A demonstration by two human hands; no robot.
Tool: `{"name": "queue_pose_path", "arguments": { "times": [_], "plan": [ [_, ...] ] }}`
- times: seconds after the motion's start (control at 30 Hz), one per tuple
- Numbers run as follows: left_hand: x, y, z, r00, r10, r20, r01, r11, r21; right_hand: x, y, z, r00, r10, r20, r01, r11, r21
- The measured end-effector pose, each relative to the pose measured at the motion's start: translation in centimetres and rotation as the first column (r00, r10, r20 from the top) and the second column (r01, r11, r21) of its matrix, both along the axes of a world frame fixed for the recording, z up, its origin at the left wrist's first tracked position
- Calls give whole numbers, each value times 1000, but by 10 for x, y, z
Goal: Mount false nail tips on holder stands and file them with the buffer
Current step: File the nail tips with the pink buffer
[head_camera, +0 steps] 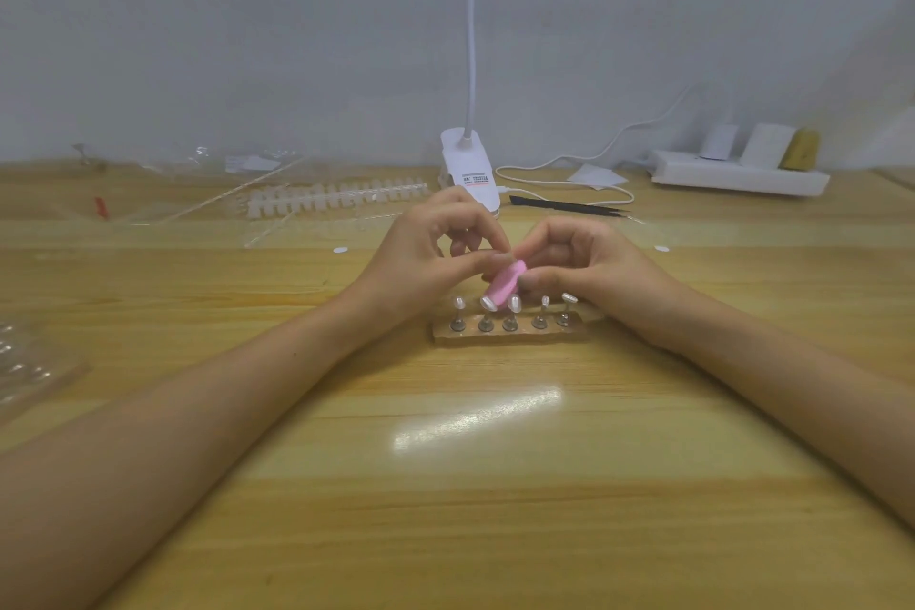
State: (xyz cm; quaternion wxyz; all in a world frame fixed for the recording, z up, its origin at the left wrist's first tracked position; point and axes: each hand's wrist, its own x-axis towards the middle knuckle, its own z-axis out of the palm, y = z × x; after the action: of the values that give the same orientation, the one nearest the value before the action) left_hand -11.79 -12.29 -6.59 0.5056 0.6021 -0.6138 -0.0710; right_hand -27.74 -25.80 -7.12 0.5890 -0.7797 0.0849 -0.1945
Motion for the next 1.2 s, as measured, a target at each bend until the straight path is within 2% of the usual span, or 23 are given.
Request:
{"name": "queue_pose_path", "arguments": {
  "times": [0.13,0.23,0.37,0.47,0.6,0.7,0.83,0.93,1.03,1.13,1.2],
  "plan": [
    [1,-1,-1,1000,11,-15,-11,1000,3,0,-2,-1,996,-74,42,70,994,82],
    [0,-1,-1,1000,-2,-12,2,1000,3,-1,0,-1,1000,-7,0,7,1000,10],
    [1,-1,-1,1000,7,-10,-7,1000,1,-1,-1,0,996,-81,31,79,995,65],
    [1,-1,-2,1000,-13,-8,13,1000,2,0,2,1,1000,6,-1,-6,1000,7],
    [2,-2,-2,1000,5,-6,-5,1000,-5,-1,-1,0,994,-97,48,93,993,68],
    [2,-2,-2,1000,-9,-2,9,1000,-4,-1,1,0,1000,-1,9,1,1000,-12],
    [3,-2,-1,1000,9,5,-9,1000,-6,0,-2,-1,993,-102,53,98,993,71],
    [1,-1,-1,1000,-9,5,9,1000,-2,0,-1,-2,1000,-11,22,10,999,31],
    [1,-2,-1,1000,2,0,-2,1000,-1,-1,0,0,993,-98,64,93,993,78],
    [0,-2,-1,1000,-26,-2,26,1000,-4,-1,2,0,999,-22,23,21,1000,11],
    [1,-1,-1,1000,-9,6,9,1000,-12,-1,3,0,999,-36,31,36,999,14]
  ]
}}
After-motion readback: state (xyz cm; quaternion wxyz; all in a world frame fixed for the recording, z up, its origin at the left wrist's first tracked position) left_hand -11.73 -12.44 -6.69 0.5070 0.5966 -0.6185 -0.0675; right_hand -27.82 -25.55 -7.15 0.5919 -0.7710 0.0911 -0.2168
